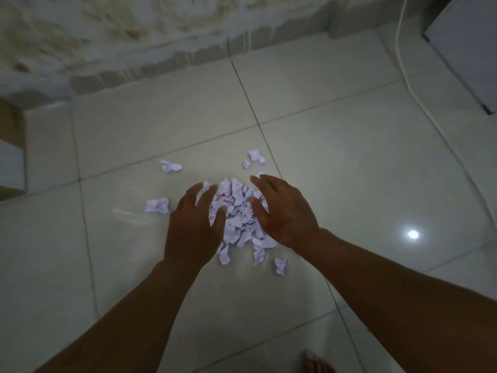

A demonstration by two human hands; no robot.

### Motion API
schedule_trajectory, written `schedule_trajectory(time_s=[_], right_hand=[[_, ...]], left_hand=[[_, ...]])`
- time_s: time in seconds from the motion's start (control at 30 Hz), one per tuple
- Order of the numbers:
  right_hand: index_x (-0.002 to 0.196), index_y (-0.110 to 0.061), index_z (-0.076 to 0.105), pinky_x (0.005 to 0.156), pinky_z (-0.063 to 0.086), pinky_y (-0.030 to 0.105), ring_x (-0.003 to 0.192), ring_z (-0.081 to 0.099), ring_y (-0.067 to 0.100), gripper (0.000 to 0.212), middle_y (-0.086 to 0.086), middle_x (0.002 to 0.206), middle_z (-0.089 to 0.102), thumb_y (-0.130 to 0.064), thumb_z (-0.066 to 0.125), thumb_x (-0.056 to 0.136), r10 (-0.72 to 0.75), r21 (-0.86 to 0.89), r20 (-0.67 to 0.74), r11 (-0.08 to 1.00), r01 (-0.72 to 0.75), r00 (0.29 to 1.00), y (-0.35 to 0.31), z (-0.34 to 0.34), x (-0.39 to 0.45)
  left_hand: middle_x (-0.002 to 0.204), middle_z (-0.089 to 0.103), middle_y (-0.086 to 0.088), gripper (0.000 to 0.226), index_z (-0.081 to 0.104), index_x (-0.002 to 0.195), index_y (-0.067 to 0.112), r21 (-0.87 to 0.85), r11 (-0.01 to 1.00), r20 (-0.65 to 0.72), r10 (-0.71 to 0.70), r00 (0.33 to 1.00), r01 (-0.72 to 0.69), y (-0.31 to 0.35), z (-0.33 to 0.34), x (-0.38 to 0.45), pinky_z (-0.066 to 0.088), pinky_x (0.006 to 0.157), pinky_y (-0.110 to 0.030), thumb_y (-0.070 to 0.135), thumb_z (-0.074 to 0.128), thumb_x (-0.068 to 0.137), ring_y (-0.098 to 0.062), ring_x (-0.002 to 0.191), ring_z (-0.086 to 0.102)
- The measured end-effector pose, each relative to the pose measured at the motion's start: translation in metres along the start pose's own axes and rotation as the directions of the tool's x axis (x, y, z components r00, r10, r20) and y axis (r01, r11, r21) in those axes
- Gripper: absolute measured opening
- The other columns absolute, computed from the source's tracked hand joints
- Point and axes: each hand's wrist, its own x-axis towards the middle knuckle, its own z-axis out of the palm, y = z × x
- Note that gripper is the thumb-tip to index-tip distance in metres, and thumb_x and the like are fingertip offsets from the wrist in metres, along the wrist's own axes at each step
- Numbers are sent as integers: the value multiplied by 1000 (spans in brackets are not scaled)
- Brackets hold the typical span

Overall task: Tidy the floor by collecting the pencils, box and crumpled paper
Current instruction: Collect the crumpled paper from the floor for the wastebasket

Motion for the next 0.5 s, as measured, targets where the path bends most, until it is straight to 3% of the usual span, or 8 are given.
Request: schedule_trajectory(time_s=[0.13,0.23,0.3,0.4,0.5], right_hand=[[138,-19,54,102,44,42,126,55,28,48,12,137,58,-38,51,94,-28,-2,-38,1000,28,999,38,77,-2],[143,-23,47,106,40,48,132,48,31,58,14,145,49,-47,52,91,-72,-25,-25,997,71,997,64,119,2],[149,-32,36,112,33,53,142,35,31,69,13,156,33,-62,45,88,-98,-56,47,993,101,994,74,135,7],[151,-44,20,117,17,57,150,15,29,86,9,164,13,-80,43,77,-141,-57,194,986,155,971,76,155,15],[151,-45,22,118,11,58,151,9,30,92,7,164,9,-81,53,72,-161,-72,214,981,180,963,78,170,19]], left_hand=[[142,54,-15,59,57,138,13,19,999,0,27,1000,-27,-52,74,7,49,98,-47,46,41,91,-34,127,54],[139,56,-18,56,60,135,13,72,995,-28,76,997,-74,-82,120,13,50,96,-49,45,43,92,-37,125,55],[143,53,-19,58,59,137,15,133,989,-37,74,997,-69,-95,142,17,47,100,-57,48,43,92,-40,128,53],[158,36,-16,71,47,148,23,217,976,3,-27,1000,26,-111,164,16,29,108,-69,58,33,88,-40,144,34],[161,30,-16,71,44,150,27,214,977,29,-26,999,19,-123,176,14,28,106,-73,59,32,87,-43,146,27]])
